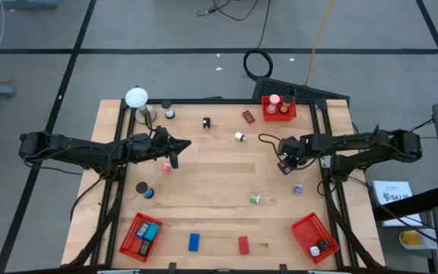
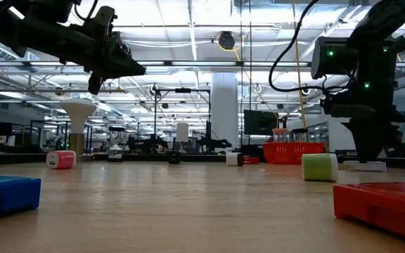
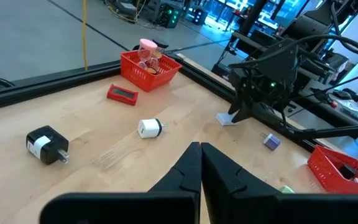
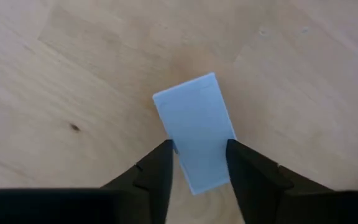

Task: Pick & Place Office items
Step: Put the white digital clock into the bottom left red basket

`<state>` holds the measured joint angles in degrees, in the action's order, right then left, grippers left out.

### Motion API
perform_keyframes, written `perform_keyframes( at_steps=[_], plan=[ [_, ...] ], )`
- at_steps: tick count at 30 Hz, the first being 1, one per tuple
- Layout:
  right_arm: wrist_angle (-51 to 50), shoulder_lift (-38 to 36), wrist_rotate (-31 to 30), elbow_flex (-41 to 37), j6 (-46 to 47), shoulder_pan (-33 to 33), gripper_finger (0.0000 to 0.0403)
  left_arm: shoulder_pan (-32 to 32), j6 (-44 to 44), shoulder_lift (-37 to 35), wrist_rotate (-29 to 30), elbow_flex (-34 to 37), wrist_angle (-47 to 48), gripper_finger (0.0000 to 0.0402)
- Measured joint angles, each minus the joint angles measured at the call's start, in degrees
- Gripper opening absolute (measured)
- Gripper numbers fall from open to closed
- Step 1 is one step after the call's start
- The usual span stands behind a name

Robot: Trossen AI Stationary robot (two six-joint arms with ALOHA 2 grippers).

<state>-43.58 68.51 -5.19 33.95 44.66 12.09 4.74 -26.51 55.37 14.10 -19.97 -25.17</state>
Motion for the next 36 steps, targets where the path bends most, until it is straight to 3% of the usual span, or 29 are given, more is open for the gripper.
perform_keyframes(
  at_steps=[4,9,14,18,25,31,36],
  plan=[
    [2.9,0.4,2.7,3.0,1.8,-1.1,0.0084,0.4,-3.0,0.0,0.0,0.0,0.0,0.0011],
    [13.2,1.8,3.4,8.9,-1.6,-3.5,0.0024,2.0,-5.7,0.0,0.0,0.0,0.2,0.0003],
    [15.9,7.8,4.1,14.2,-3.0,-4.8,0.0013,3.7,-6.0,0.0,-0.1,0.0,2.9,0.0015],
    [8.3,9.1,4.0,16.8,3.4,-5.5,0.0045,4.4,-6.6,0.0,-2.1,0.0,4.1,0.0013],
    [-7.3,9.3,0.2,17.1,14.6,-5.4,0.0139,4.2,-5.8,0.0,-4.0,0.0,4.3,0.0008],
    [-4.9,10.7,-0.7,14.7,15.6,-3.7,0.0211,4.2,-5.5,0.0,-3.8,0.0,4.5,0.0016],
    [-3.4,10.7,-0.8,11.2,18.3,-2.7,0.0240,4.2,-5.6,0.0,-3.7,0.0,4.5,0.0003]
  ],
)
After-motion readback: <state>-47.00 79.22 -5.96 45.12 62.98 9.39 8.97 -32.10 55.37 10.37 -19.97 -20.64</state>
